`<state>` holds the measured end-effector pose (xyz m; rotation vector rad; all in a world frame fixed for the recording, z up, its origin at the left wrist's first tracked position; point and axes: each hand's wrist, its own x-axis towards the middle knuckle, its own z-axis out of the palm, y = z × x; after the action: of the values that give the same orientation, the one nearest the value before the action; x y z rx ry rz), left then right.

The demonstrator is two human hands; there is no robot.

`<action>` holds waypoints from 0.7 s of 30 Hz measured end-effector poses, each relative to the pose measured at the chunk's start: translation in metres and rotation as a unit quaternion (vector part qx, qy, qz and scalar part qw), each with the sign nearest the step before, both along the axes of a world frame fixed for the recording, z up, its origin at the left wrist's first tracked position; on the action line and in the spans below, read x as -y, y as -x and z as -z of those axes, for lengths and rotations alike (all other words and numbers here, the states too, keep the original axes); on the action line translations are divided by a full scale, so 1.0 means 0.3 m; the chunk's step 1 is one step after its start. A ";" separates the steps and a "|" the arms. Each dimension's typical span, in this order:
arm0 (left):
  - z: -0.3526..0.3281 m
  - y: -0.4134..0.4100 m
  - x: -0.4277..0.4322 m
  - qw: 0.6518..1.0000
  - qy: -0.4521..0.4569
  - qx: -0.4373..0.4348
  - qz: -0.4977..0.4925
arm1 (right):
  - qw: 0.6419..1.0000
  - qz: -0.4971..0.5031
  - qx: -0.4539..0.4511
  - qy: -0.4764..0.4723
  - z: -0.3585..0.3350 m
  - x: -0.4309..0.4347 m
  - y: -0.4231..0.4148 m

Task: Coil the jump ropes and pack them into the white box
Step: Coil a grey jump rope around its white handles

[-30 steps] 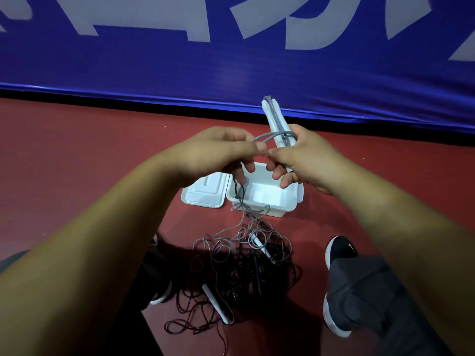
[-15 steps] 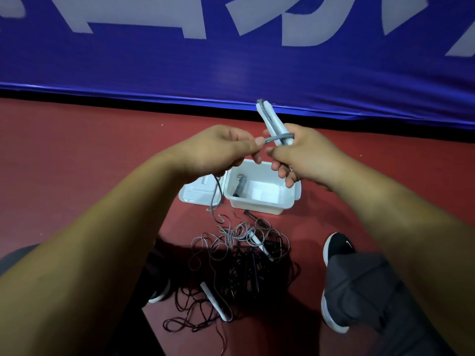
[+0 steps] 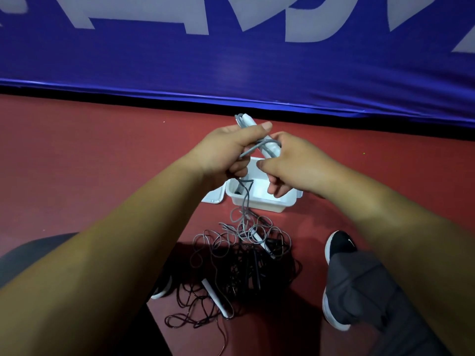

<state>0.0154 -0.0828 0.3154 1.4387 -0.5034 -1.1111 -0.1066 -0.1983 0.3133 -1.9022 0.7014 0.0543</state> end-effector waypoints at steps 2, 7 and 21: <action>0.000 -0.002 0.010 0.999 0.017 -0.021 -0.017 | 1.000 0.004 0.001 -0.006 -0.006 0.007 -0.003; 0.011 -0.011 0.020 0.997 0.029 -0.047 -0.053 | 0.997 0.014 0.018 -0.080 -0.015 0.029 -0.004; 0.004 -0.008 0.016 0.995 0.038 -0.065 -0.058 | 0.999 0.022 0.029 0.028 -0.004 0.046 0.001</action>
<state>0.0177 -0.0876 0.3142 1.3036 -0.3612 -1.0728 -0.1069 -0.2119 0.3146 -1.9330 0.7114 -0.0498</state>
